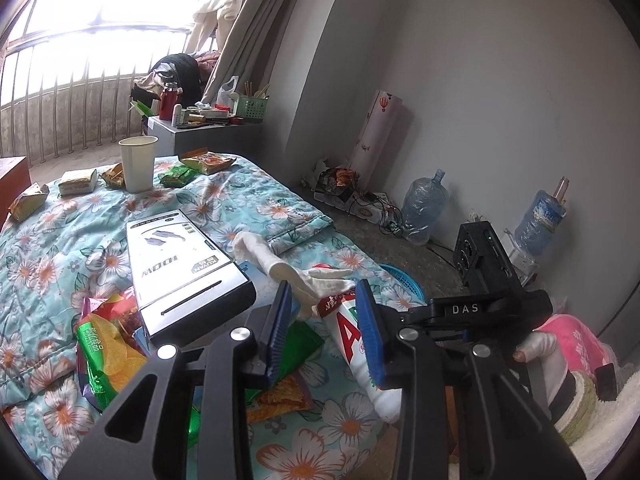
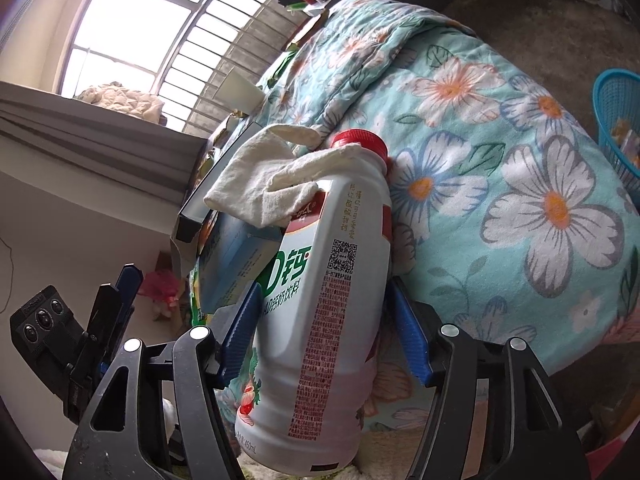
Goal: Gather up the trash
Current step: 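Close the right tool around the white AD milk bottle, then lower the left tool onto the silver KUYAN cable box and close while the right tool holds the bottle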
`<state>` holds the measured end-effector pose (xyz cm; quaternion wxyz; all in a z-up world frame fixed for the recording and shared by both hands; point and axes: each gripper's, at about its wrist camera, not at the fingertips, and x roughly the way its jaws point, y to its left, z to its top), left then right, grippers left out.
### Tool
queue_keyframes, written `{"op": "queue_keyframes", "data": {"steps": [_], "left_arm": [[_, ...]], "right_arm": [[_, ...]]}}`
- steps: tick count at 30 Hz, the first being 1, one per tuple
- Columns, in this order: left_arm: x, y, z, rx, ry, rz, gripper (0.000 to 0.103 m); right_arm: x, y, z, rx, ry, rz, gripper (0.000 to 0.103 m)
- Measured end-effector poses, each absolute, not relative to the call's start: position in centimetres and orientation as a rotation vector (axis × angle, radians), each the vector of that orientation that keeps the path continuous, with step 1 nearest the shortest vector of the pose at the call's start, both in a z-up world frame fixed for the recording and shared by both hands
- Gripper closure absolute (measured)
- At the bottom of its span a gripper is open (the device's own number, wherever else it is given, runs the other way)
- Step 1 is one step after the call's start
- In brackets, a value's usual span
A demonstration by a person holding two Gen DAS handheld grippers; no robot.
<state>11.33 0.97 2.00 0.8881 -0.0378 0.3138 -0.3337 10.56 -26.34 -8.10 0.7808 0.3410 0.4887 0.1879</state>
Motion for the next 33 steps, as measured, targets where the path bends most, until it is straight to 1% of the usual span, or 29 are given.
{"op": "queue_keyframes", "data": {"steps": [7, 8, 12, 13, 15, 21, 28, 30, 33], "left_arm": [[11.5, 0.1, 2.3, 0.025, 0.632, -0.626, 0.071], [11.6, 0.4, 2.3, 0.032, 0.633, -0.612, 0.068], [12.6, 2.5, 2.6, 0.007, 0.650, -0.530, 0.043], [13.1, 3.1, 2.7, -0.017, 0.660, -0.513, 0.040], [14.9, 4.5, 2.8, -0.085, 0.704, -0.480, 0.021], [21.9, 6.7, 2.3, -0.269, 0.903, -0.460, 0.018], [28.1, 5.3, 0.4, -0.230, 1.121, -0.429, 0.016], [28.9, 5.4, -0.1, -0.240, 1.157, -0.398, 0.016], [28.7, 5.6, 0.2, -0.277, 1.137, -0.402, 0.016]], "right_arm": [[9.9, -28.0, -7.8, 0.733, 1.031, 0.405, 0.043], [9.9, -28.2, -7.9, 0.738, 1.031, 0.409, 0.043], [9.7, -28.4, -8.3, 0.745, 1.035, 0.421, 0.043], [9.7, -28.5, -8.4, 0.744, 1.035, 0.424, 0.043], [9.7, -28.7, -8.4, 0.746, 1.034, 0.429, 0.043], [9.5, -29.0, -8.6, 0.763, 1.027, 0.444, 0.043], [9.4, -29.2, -8.8, 0.774, 1.023, 0.449, 0.043], [9.4, -29.3, -8.9, 0.779, 1.023, 0.450, 0.043], [9.4, -29.3, -8.8, 0.781, 1.024, 0.450, 0.043]]}}
